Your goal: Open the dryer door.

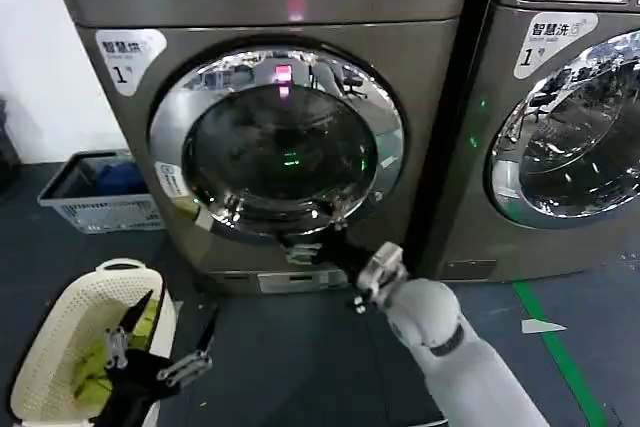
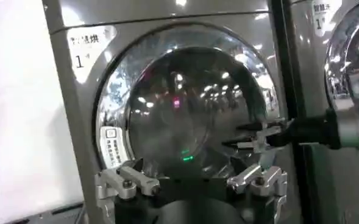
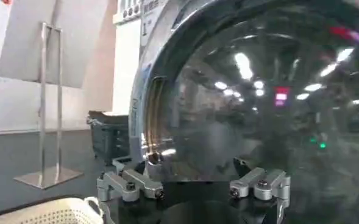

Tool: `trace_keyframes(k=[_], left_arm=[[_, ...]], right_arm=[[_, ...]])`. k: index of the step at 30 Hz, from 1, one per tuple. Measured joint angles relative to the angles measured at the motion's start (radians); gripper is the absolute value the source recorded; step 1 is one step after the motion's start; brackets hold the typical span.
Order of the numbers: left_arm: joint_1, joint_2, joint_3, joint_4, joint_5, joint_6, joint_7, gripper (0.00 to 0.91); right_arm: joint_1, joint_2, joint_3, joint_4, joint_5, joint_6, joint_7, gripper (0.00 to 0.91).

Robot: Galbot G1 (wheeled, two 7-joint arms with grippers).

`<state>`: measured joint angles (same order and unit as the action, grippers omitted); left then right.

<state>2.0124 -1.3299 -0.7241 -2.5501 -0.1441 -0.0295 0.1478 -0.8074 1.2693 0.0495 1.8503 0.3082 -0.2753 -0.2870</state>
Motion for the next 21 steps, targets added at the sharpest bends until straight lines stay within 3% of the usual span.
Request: trace_keyframes(k=[21], left_arm=[[-0.019, -0.014, -0.006, 0.013, -0.060, 0.001, 0.012, 0.907]], right_arm=[[0.241, 0.091, -0.146, -0.245, -0.004, 0.030, -0.048, 0.907]])
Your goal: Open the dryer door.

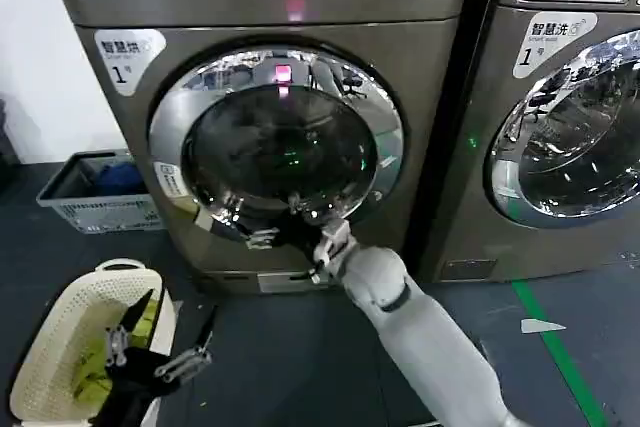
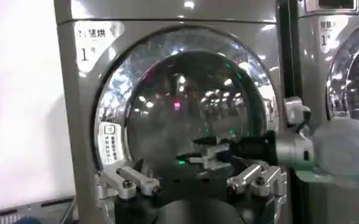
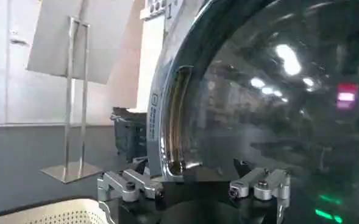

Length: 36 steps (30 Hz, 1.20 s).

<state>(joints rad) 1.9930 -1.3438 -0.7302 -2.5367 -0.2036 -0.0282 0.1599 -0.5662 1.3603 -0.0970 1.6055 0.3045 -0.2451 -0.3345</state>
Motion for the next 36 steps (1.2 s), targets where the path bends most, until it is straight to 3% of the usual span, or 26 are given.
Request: trace_keyframes(k=[36], left_arm=[[-0.004, -0.004, 0.012, -0.014, -0.009, -0.002, 0.005, 0.907]], right_arm=[[0.172, 0.207, -0.106, -0.287, -0.049, 0.021, 0.001, 0.907]])
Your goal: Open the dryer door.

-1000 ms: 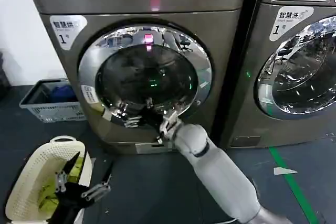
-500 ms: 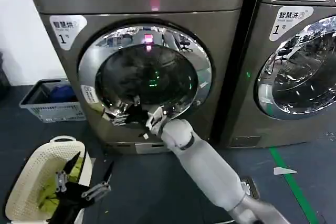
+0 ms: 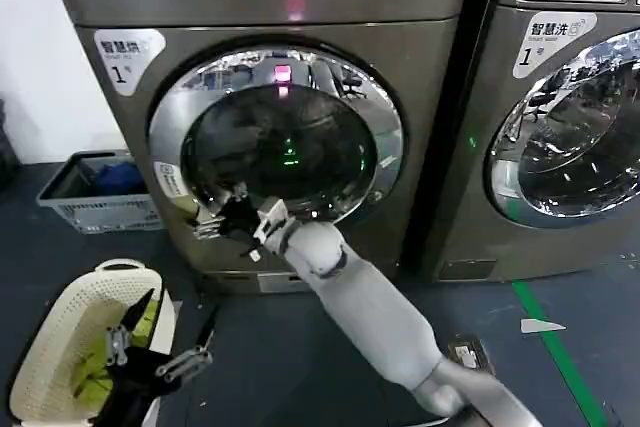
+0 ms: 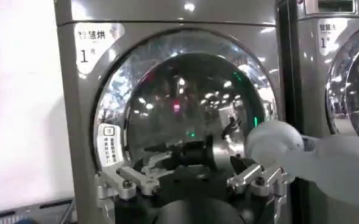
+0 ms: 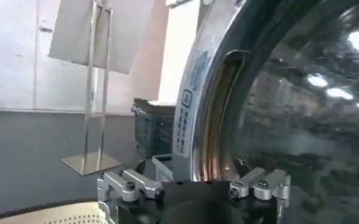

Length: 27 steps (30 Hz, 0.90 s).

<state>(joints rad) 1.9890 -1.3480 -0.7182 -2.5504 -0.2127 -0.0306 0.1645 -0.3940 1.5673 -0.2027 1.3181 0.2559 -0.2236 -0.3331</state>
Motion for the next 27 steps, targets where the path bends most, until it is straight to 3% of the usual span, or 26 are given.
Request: trace_keyframes(k=[19, 27], left_arm=[[0.006, -0.005, 0.003, -0.009, 0.000, -0.001, 0.001, 0.907], [0.003, -0.006, 0.002, -0.005, 0.000, 0.002, 0.002, 0.907]], right_arm=[[0.049, 0.042, -0.035, -0.094, 0.003, 0.015, 0.006, 0.907], [0.038, 0.042, -0.042, -0.061, 0.055, 0.003, -0.027, 0.907]])
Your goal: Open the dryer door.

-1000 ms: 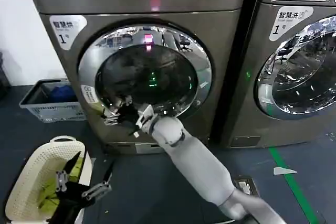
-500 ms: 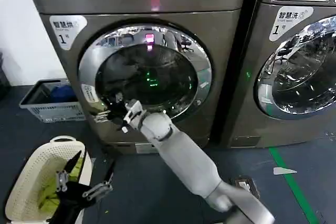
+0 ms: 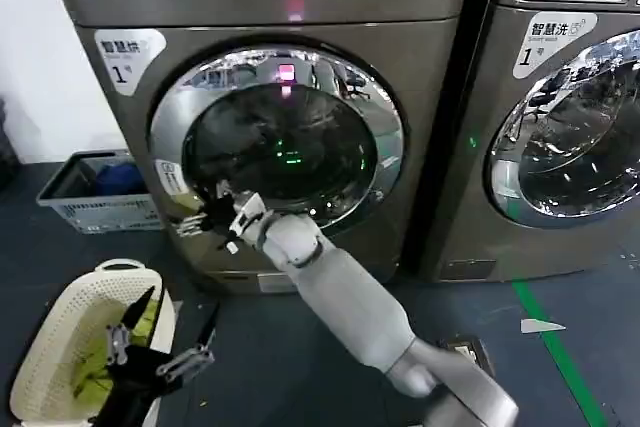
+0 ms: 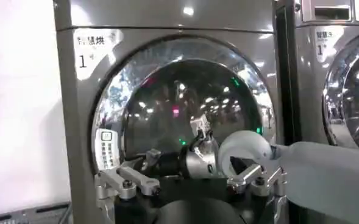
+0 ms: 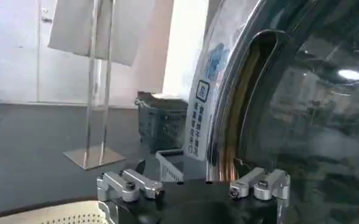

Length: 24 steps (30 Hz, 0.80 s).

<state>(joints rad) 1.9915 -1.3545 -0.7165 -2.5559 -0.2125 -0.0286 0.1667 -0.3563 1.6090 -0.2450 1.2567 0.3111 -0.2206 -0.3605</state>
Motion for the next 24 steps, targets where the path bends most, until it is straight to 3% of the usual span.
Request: trace_keyframes(k=[8, 17, 24], left_arm=[[-0.008, 0.002, -0.007, 0.014, 0.000, 0.013, 0.007, 0.907], [-0.031, 0.005, -0.042, 0.037, -0.022, 0.030, 0.016, 0.907], [-0.064, 0.011, -0.146, 0.073, -0.101, 0.079, 0.038, 0.907]], right_arm=[[-0.023, 0.000, -0.003, 0.065, 0.068, -0.032, -0.047, 0.907], [-0.052, -0.030, -0.018, 0.140, 0.085, -0.044, -0.110, 0.907], [-0.068, -0.071, -0.018, 0.187, 0.100, -0.050, -0.172, 0.907]])
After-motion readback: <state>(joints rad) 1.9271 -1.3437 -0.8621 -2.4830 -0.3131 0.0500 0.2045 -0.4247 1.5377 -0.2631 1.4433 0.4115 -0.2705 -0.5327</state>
